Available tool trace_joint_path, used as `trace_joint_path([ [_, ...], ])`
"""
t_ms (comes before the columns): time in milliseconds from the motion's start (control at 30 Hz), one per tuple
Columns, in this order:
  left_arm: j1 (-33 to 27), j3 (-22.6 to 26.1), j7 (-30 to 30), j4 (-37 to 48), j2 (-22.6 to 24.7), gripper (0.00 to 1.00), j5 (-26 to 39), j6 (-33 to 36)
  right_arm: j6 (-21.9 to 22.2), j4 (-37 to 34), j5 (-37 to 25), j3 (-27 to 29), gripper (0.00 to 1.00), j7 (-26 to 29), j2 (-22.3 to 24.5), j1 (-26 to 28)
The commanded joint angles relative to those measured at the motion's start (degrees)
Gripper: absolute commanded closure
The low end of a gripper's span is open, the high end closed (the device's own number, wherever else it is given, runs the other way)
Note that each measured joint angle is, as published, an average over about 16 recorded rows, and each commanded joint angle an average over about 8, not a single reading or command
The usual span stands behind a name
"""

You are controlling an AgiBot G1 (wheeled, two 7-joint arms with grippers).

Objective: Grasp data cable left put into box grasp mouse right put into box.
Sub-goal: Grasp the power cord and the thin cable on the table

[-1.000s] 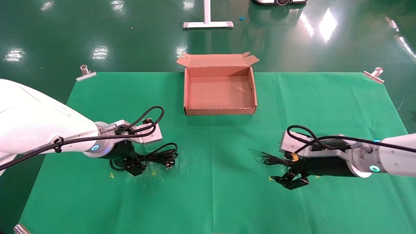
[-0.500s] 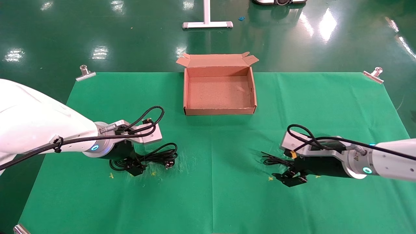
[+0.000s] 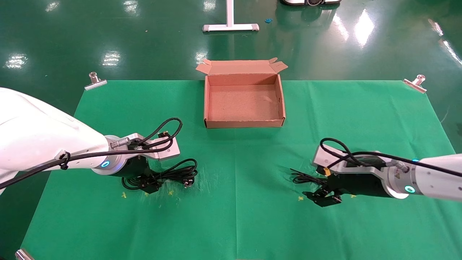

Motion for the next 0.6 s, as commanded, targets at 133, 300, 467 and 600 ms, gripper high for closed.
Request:
trace_joint_path([
  [133, -0.1, 0.0, 0.3, 0.6, 0.2, 1.0, -0.1, -0.1, 0.0, -0.1, 0.3, 0.1, 1.0, -0.1, 0.5, -0.3],
  [300, -0.2, 0.0, 0.4, 0.6, 0.2, 1.0, -0.1, -0.2, 0.2, -0.5, 0.3, 0.3, 1.0, -0.3, 0.7, -0.3],
  [467, -0.2, 0.0, 0.4, 0.6, 0.2, 1.0, -0.2, -0.2, 0.4, -1.1, 0.3, 0.3, 1.0, -0.5, 0.5, -0.2],
  [600, -0.2, 0.0, 0.4, 0.6, 0.2, 1.0, -0.2, -0.2, 0.5, -1.5, 0.3, 0.3, 1.0, -0.7, 0.3, -0.1],
])
